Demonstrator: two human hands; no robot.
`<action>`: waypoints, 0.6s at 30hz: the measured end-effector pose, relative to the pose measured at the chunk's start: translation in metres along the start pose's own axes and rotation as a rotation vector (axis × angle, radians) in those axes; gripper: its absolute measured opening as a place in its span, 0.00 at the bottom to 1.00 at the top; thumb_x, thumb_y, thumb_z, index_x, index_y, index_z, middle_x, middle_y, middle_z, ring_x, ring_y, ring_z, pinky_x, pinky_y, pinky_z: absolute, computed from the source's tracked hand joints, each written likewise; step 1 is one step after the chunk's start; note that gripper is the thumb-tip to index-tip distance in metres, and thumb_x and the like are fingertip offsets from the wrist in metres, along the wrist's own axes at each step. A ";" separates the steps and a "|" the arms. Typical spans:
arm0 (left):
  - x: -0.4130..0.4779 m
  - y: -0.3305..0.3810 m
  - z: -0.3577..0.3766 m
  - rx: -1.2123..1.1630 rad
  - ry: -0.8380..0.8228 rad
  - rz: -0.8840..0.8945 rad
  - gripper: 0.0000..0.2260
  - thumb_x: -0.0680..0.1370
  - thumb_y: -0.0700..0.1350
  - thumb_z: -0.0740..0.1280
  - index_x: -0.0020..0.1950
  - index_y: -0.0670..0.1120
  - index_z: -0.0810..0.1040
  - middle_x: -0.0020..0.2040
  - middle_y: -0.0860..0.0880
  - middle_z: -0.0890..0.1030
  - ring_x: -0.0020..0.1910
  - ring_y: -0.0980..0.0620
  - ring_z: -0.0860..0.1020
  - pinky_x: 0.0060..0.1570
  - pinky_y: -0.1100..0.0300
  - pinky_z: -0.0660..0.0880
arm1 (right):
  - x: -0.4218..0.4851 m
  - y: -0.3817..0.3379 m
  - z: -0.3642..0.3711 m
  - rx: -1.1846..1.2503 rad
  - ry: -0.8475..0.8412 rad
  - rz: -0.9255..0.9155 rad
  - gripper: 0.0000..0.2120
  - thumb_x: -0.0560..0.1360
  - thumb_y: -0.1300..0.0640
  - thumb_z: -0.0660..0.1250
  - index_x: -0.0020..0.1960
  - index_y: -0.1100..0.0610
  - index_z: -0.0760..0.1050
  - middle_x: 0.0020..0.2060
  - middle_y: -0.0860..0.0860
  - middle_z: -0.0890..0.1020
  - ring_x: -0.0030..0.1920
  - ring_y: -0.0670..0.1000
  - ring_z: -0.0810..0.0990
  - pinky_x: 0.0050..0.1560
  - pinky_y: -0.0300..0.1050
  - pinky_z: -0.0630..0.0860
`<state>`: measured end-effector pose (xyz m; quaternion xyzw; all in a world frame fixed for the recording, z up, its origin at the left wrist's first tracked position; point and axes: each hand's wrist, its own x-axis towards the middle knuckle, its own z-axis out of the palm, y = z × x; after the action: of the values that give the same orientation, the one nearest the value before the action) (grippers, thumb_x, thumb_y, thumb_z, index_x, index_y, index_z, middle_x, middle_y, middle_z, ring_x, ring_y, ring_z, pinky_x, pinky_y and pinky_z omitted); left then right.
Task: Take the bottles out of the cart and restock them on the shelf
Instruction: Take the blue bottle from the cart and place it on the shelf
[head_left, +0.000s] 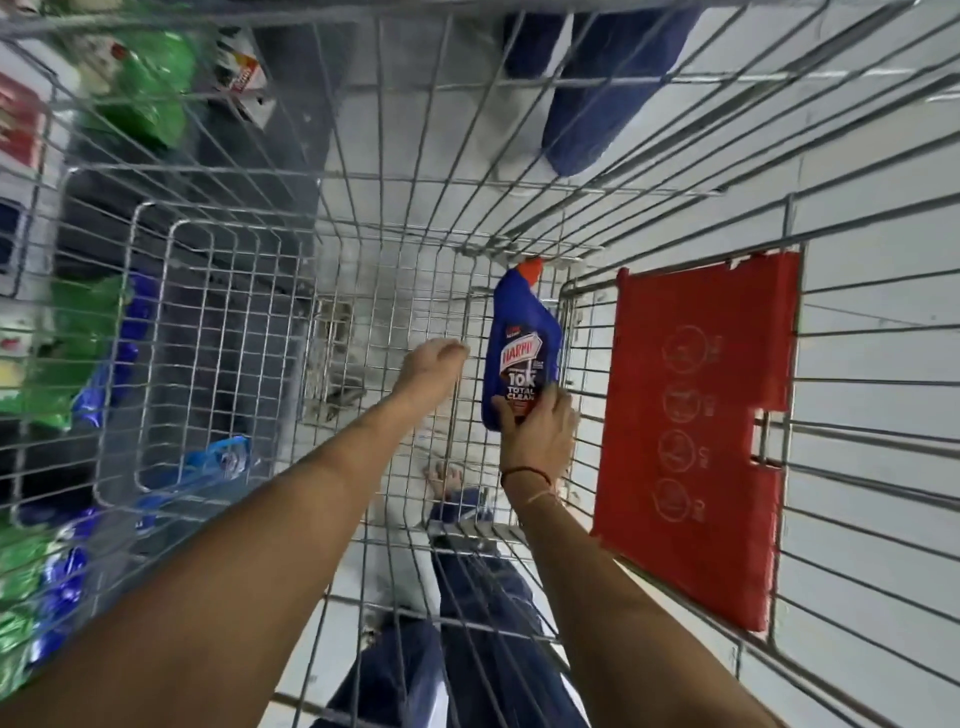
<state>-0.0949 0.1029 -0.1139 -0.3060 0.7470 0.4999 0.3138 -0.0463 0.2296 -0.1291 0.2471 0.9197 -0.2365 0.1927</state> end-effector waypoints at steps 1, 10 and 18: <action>0.004 0.006 0.002 -0.036 0.019 -0.020 0.11 0.78 0.49 0.58 0.56 0.47 0.75 0.58 0.45 0.78 0.57 0.45 0.76 0.60 0.47 0.74 | -0.001 0.001 -0.001 -0.015 -0.019 -0.028 0.35 0.68 0.45 0.70 0.67 0.61 0.62 0.65 0.59 0.70 0.62 0.59 0.68 0.59 0.55 0.70; 0.018 0.028 0.020 -0.084 -0.014 -0.082 0.10 0.76 0.51 0.61 0.35 0.50 0.72 0.51 0.40 0.81 0.53 0.41 0.79 0.59 0.44 0.74 | -0.016 0.018 -0.001 -0.020 -0.074 -0.193 0.39 0.65 0.47 0.73 0.70 0.60 0.61 0.67 0.61 0.69 0.65 0.63 0.69 0.63 0.60 0.71; 0.047 0.047 0.032 -0.006 -0.092 -0.056 0.18 0.70 0.58 0.69 0.48 0.43 0.78 0.49 0.41 0.84 0.47 0.43 0.81 0.54 0.48 0.78 | -0.010 0.001 0.012 0.143 -0.022 -0.034 0.41 0.67 0.36 0.67 0.69 0.59 0.60 0.68 0.59 0.68 0.67 0.59 0.65 0.69 0.55 0.64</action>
<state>-0.1545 0.1411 -0.1342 -0.3046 0.7212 0.5068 0.3609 -0.0346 0.2207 -0.1341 0.2421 0.9024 -0.3074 0.1807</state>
